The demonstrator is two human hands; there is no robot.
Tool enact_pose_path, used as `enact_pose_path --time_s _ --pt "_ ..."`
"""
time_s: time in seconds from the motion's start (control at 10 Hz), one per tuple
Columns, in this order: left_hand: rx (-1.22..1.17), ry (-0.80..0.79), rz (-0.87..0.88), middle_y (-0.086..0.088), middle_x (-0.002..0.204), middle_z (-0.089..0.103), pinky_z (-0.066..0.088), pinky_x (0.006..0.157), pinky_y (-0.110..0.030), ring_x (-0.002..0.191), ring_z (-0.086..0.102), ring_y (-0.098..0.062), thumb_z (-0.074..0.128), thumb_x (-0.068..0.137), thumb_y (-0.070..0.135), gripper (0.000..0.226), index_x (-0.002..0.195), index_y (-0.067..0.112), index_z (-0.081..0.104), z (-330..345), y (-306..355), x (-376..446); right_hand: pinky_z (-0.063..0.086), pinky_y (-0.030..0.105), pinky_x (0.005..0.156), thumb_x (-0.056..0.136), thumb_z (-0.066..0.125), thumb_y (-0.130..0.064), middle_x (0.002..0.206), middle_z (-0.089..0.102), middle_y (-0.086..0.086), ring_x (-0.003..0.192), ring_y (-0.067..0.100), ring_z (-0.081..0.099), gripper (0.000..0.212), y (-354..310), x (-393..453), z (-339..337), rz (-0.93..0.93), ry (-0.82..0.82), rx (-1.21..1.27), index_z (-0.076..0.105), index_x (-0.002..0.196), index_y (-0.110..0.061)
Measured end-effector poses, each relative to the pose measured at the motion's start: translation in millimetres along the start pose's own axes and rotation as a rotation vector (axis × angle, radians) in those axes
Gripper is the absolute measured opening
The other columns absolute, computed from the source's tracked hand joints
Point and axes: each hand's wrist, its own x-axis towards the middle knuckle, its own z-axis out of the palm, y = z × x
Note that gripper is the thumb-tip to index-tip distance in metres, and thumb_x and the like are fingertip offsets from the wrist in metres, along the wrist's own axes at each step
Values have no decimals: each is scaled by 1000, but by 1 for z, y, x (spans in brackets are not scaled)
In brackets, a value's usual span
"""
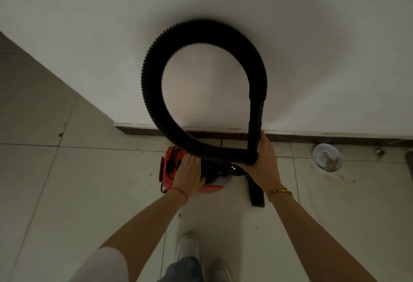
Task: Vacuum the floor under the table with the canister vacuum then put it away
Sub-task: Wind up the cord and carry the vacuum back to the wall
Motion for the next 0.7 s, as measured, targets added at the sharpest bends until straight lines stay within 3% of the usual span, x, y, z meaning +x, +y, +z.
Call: enact_pose_path --time_s 0.1,0.2,0.3,0.5,0.7 --pt "-71 -15 -52 -6 150 32 26 117 -38 140 27 -23 59 84 35 77 148 10 25 -24 -2 -22 24 50 117 63 86 -40 157 21 10 145 28 20 121 -16 -14 -15 -42 -37 -112 10 152 -11" --pt "-99 -48 -92 -7 150 33 27 116 -37 139 29 -24 44 87 50 75 148 9 27 -59 6 -54 21 47 119 66 84 -40 158 17 9 147 26 16 117 -41 -31 -38 -47 -107 -110 10 153 -13" --pt "-112 -58 -96 -9 147 36 31 114 -33 136 35 -23 43 88 55 77 146 6 30 -104 14 -89 21 46 119 75 78 -39 157 22 7 146 25 18 100 -73 -47 -71 -59 -162 -99 20 151 -15" --pt "-163 26 -81 -10 143 43 32 111 -30 131 41 -24 59 89 31 65 144 8 35 -233 43 -146 24 44 119 84 71 -32 155 28 7 145 24 21 81 -145 -86 -162 -134 -189 -88 27 150 -16" --pt "-85 194 -9 -10 146 39 28 113 -30 136 36 -23 57 92 30 64 146 7 31 -367 89 -206 21 45 119 87 68 -31 155 29 7 146 25 20 78 -214 -139 -278 -253 -122 -104 26 150 -12"
